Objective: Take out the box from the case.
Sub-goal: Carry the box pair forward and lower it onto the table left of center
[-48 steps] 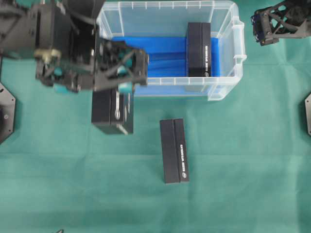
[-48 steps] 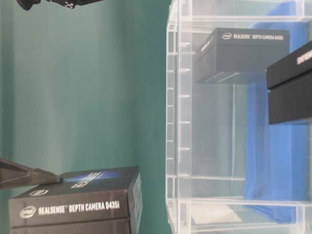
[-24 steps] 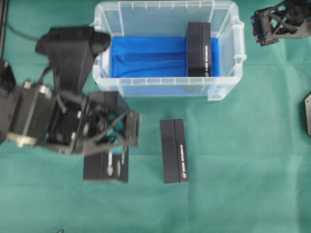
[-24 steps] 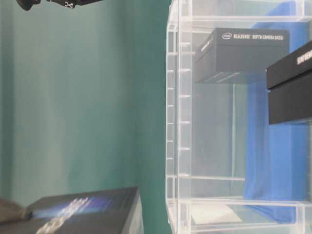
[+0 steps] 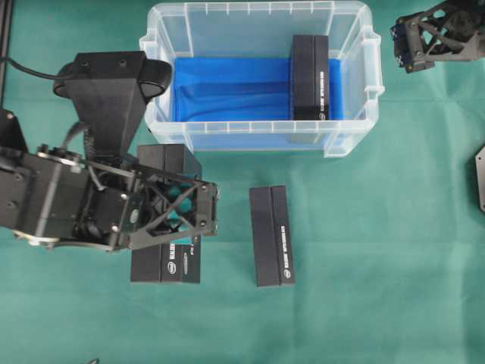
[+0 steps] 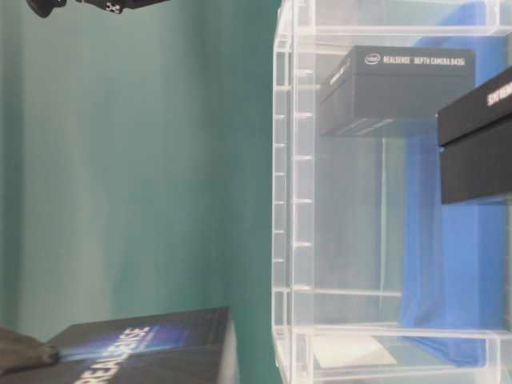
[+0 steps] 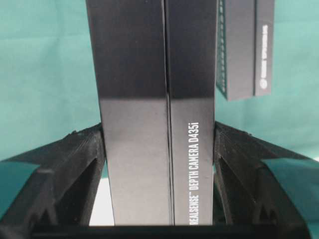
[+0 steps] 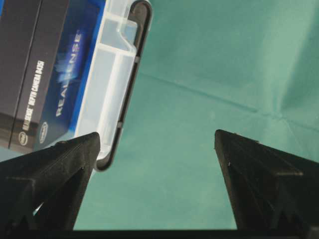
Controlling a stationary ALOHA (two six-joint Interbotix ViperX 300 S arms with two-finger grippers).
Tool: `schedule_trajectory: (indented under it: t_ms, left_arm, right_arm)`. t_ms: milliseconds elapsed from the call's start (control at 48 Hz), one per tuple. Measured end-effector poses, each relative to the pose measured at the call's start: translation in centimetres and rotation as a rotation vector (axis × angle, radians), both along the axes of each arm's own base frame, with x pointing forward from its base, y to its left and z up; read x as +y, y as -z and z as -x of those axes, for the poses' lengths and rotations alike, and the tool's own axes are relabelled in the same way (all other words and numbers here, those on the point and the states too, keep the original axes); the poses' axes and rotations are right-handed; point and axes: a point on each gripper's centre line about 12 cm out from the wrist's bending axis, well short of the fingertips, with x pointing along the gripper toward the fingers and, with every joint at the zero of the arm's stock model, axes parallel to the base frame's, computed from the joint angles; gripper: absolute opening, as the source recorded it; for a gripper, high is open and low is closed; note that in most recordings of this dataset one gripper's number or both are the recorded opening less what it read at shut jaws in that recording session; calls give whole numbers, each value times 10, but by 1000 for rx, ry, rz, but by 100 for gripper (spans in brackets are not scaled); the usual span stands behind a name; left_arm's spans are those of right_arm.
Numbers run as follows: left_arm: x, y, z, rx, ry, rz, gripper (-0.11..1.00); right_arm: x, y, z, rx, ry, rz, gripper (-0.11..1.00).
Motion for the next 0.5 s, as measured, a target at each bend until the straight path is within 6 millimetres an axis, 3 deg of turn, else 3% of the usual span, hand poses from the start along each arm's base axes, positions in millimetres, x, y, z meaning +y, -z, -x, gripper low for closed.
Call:
schedule_trajectory:
  t_ms: [167, 500]
  left_arm:
    - [0, 17, 0, 36, 3, -13, 61]
    - [0, 74, 0, 72, 23, -27, 61]
  right_arm:
    - [0, 1, 0, 1, 0, -2, 93]
    - [0, 0, 0, 1, 0, -2, 93]
